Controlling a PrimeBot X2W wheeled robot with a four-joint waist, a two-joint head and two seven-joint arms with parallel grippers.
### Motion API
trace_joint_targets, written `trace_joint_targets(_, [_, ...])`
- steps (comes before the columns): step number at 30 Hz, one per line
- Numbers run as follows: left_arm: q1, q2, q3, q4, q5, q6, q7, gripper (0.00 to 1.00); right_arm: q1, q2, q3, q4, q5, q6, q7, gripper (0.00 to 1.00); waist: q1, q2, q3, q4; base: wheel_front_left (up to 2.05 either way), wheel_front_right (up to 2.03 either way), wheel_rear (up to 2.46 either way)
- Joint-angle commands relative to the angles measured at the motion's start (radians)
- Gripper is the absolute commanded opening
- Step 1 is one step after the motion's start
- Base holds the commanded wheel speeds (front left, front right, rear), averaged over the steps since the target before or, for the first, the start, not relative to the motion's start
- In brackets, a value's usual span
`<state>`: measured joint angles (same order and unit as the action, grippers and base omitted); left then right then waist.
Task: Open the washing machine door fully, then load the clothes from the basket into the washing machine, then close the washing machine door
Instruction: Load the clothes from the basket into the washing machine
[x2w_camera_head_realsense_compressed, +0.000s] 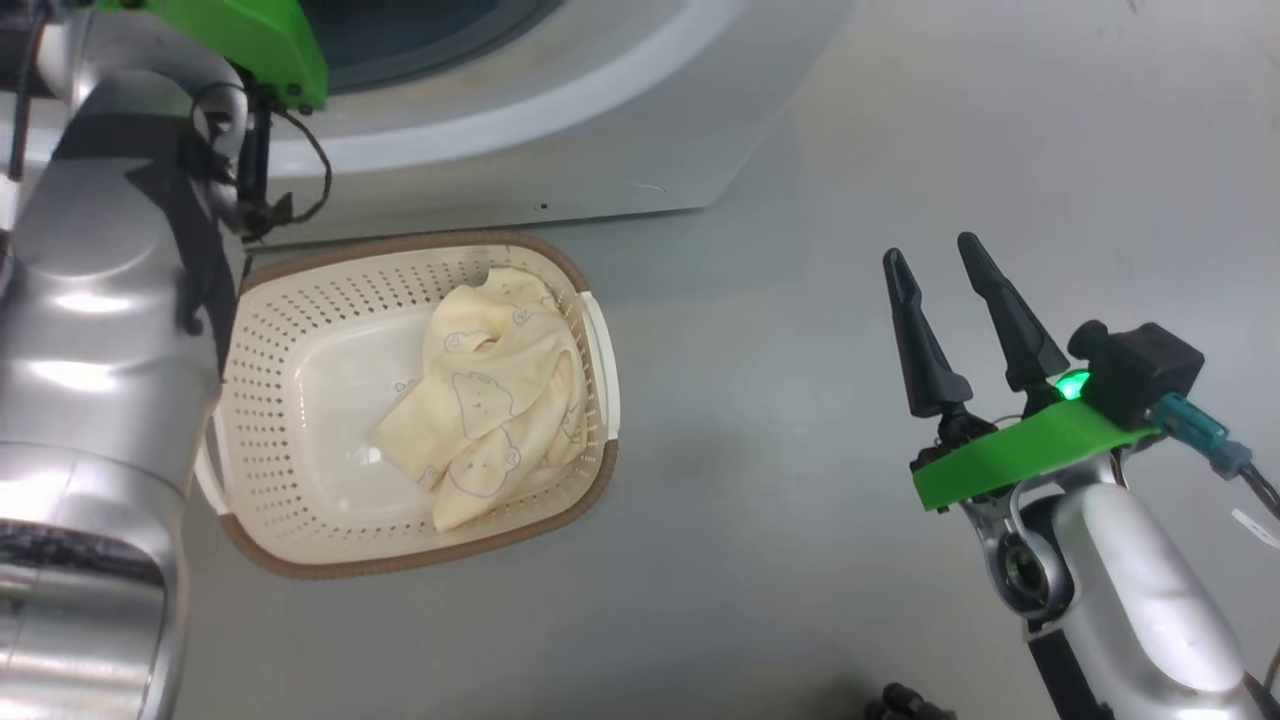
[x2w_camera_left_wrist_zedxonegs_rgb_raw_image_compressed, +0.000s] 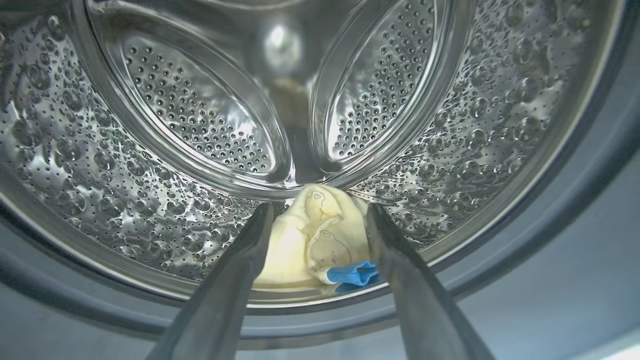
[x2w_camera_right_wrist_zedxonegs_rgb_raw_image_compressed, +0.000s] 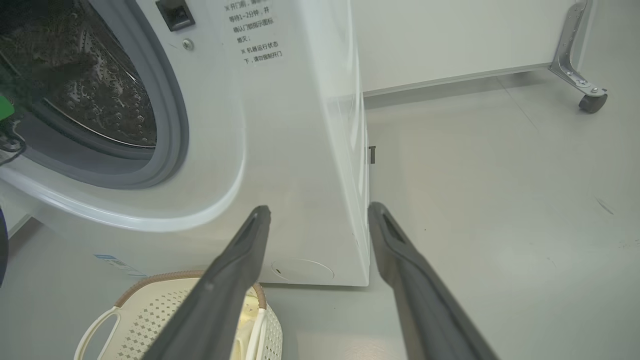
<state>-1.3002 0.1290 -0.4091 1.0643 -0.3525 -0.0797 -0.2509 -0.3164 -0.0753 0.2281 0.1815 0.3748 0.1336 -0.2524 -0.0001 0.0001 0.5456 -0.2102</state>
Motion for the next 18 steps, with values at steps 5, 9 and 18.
trace_joint_targets(5, [0.114, 0.018, 0.049, -0.148, -0.013, 0.006, -0.011, 1.0, 0.049, -0.028, -0.005, -0.03, -0.017, -0.003, -0.009, 1.0, 0.0001, -0.0001, -0.107, 0.063, 0.0, 0.0, 0.0])
trace_joint_targets(9, [0.227, 0.022, 0.074, -0.234, -0.02, 0.008, -0.011, 1.0, 0.078, -0.041, -0.015, -0.033, -0.022, -0.003, -0.009, 1.0, 0.0001, -0.0001, -0.17, 0.089, 0.0, 0.0, 0.0])
trace_joint_targets(18, [0.47, 0.053, 0.132, -0.433, -0.017, 0.039, -0.011, 1.0, 0.15, -0.066, -0.031, -0.047, -0.027, -0.003, -0.009, 1.0, 0.0001, -0.0001, -0.293, 0.133, 0.0, 0.0, 0.0])
